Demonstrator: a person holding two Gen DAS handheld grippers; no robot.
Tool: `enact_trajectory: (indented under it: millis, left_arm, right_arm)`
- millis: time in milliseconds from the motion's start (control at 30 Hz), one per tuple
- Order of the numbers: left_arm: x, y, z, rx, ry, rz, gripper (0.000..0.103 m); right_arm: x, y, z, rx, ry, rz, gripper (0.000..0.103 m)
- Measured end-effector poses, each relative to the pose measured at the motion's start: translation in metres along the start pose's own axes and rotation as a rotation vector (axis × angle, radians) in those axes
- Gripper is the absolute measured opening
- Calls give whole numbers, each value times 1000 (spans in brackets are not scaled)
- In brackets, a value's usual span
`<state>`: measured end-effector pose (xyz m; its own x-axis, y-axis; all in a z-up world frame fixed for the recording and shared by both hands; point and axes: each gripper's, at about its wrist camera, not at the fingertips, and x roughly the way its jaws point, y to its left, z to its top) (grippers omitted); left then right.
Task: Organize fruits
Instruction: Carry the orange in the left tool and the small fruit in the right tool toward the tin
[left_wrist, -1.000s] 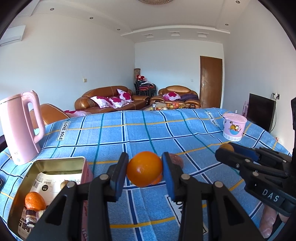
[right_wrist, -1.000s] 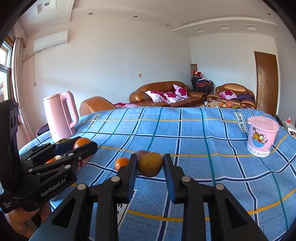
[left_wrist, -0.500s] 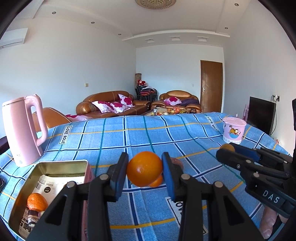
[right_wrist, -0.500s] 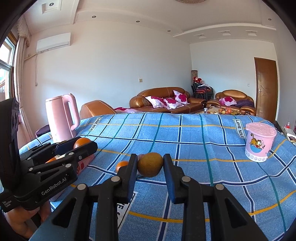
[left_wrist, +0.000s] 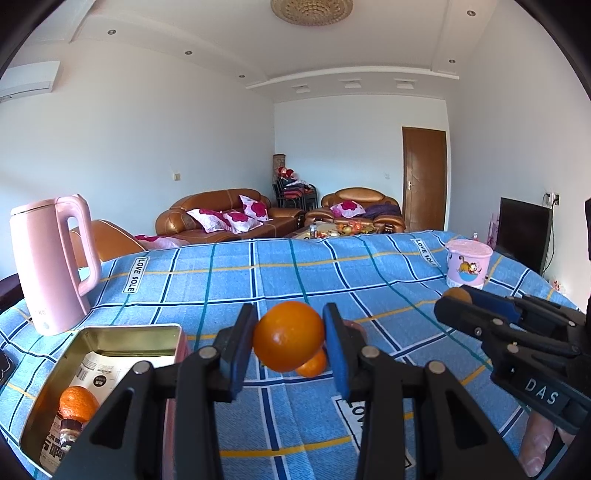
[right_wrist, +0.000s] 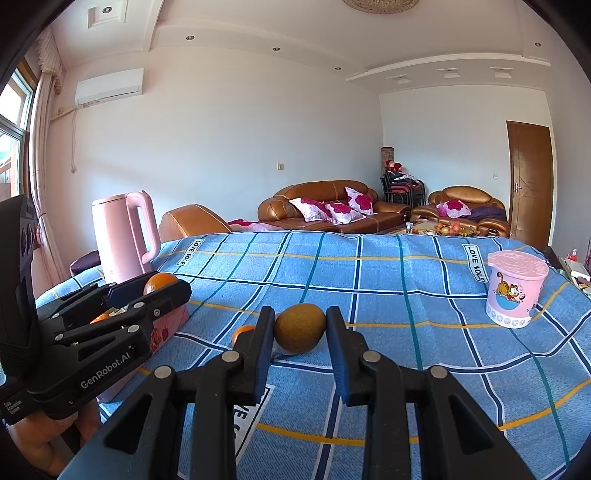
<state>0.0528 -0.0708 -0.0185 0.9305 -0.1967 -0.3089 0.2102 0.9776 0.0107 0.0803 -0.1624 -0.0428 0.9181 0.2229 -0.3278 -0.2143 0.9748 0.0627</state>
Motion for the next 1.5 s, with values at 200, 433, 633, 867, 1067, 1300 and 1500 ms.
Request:
enact_trajectory:
  millis: [200,433,633,867,1067,1300,1500]
  left_arm:
    - [-2,-1,0,3,-8,12,39]
    - [-6,-3,1,14,-32,41,39]
    - [-14,-10,2,53,-74,56,39]
    - [-13,-8,2,50,-77,63,39]
    - [-17,-4,1,48,-69,68,39]
    - [-21,15,2,24,-51,99,39]
    - [-19,43,2,-12,-13,147,39]
  right_arm:
    - [-3,1,0,-3,-13,-2,30]
    - [-6,5,0,-21,-29,-12,30]
    - [-13,7,-1,-33,-59,-14,30]
    - [-12,10,-1,-42,-54,-19,30]
    - [-11,13,-1,-47,-45,-10,30]
    - [-2,28,2,-67,-27,20,30]
    - [6,51,10,-87,-18,68,30]
